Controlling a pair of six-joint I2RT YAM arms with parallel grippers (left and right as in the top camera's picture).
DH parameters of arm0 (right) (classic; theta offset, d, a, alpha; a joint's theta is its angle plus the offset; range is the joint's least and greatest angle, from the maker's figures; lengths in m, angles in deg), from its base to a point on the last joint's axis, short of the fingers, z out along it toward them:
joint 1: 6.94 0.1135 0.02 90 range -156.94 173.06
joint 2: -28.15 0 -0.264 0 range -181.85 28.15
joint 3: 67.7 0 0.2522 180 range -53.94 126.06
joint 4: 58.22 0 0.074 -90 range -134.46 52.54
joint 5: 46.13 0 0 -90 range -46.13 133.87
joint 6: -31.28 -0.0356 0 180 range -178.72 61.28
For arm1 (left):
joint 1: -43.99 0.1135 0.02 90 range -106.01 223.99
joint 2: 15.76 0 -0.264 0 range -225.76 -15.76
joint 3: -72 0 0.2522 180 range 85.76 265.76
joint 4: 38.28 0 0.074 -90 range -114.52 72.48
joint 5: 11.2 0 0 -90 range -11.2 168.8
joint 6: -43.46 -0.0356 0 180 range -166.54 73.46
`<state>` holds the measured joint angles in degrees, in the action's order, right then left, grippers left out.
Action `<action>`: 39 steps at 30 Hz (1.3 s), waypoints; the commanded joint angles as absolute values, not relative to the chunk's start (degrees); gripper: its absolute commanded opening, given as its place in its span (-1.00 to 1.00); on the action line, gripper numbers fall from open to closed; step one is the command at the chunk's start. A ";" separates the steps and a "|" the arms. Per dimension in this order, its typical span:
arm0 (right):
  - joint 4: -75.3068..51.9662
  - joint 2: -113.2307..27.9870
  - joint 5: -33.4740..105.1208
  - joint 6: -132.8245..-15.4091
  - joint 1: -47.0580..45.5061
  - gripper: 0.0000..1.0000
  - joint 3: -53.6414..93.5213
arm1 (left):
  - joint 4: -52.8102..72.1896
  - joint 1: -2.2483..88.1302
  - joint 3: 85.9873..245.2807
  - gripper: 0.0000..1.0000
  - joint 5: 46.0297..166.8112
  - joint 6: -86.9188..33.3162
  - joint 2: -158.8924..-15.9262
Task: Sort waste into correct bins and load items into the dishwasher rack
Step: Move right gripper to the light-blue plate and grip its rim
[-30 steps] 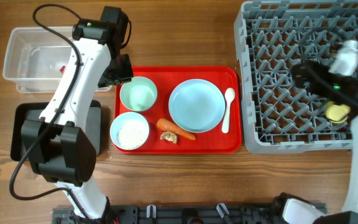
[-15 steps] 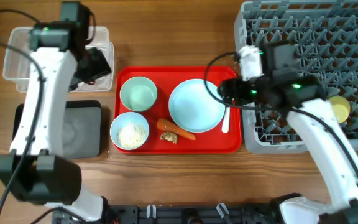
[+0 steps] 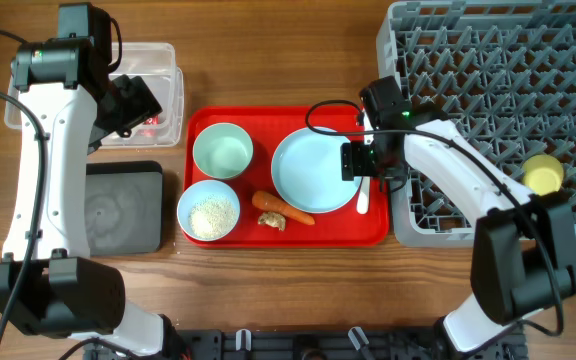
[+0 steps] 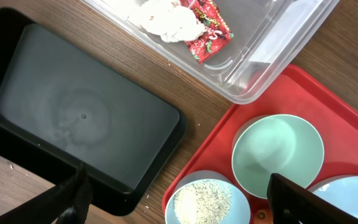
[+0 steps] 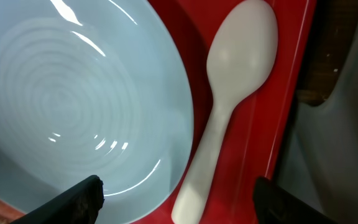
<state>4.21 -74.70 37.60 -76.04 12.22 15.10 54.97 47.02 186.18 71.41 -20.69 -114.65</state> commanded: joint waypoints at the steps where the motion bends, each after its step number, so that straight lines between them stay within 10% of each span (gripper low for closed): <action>1: 4.03 -77.71 38.98 -78.40 12.41 0.51 15.69 | 54.73 47.26 186.59 0.84 71.91 -20.34 -114.11; 23: -0.27 -79.77 37.98 -81.42 13.14 -0.33 13.04 | 54.64 47.26 186.59 0.87 71.91 -20.34 -114.11; 39: -0.99 -81.17 37.87 -81.44 13.14 -0.56 13.04 | 54.64 47.26 186.59 0.87 71.91 -20.34 -114.11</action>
